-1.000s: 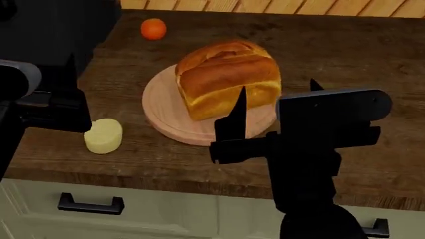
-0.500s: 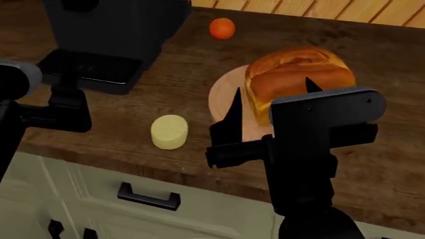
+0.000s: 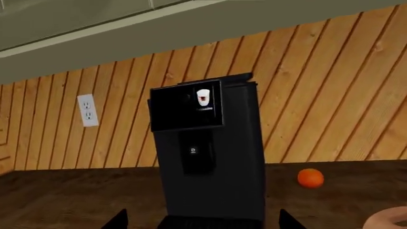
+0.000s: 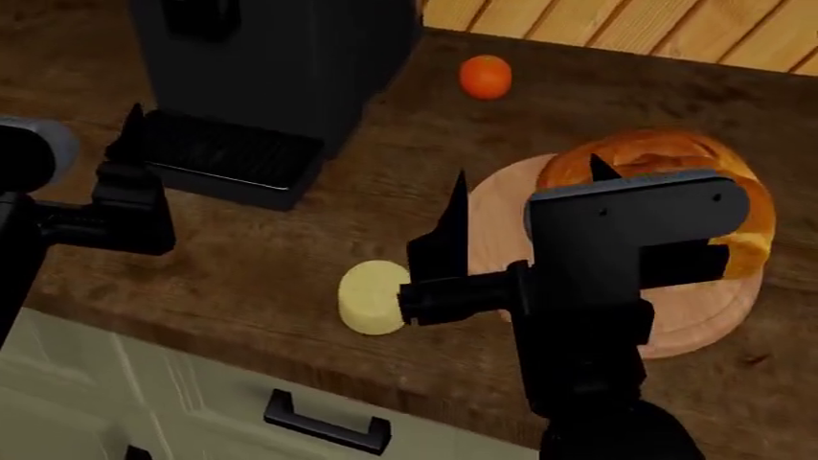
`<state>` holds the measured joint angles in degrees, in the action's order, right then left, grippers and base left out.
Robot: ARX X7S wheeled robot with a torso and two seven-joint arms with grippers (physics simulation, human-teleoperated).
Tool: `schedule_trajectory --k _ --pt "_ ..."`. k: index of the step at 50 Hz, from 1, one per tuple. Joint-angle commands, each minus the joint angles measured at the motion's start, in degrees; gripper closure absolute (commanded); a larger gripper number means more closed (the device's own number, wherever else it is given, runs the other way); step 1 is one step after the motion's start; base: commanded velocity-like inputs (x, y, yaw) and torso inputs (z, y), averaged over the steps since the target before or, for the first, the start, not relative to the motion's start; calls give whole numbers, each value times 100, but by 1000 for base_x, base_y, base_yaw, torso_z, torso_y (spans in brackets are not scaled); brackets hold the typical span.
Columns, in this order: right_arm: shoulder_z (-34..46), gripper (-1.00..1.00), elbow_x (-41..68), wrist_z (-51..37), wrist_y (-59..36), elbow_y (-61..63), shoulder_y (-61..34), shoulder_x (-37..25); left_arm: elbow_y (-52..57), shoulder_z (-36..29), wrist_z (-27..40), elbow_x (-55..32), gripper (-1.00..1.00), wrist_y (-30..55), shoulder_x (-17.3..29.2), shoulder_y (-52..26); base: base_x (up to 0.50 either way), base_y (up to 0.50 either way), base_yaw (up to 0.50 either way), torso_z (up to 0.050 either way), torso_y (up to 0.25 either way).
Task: Pick up the wedge of cheese and place it on the slice of bread to prepare a simple cheese on bread dish.
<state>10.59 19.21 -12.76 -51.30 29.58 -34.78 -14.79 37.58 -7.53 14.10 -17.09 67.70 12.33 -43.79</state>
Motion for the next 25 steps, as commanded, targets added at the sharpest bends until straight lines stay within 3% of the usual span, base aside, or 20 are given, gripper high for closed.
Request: schedule_trajectory --k 1,16,25 --pt "34 -100 17 -16 8 -23 -6 -20 -20 -1 6 -27 -100 -10 9 -3 446 257 0 0 0" --pt "17 -100 45 -80 9 -5 26 -39 1 13 36 -50 -100 -13 18 4 362 344 0 0 1" --pt "-98 -100 139 -73 54 27 89 -44 -13 -1 54 -49 -100 -28 31 4 91 60 0 0 0"
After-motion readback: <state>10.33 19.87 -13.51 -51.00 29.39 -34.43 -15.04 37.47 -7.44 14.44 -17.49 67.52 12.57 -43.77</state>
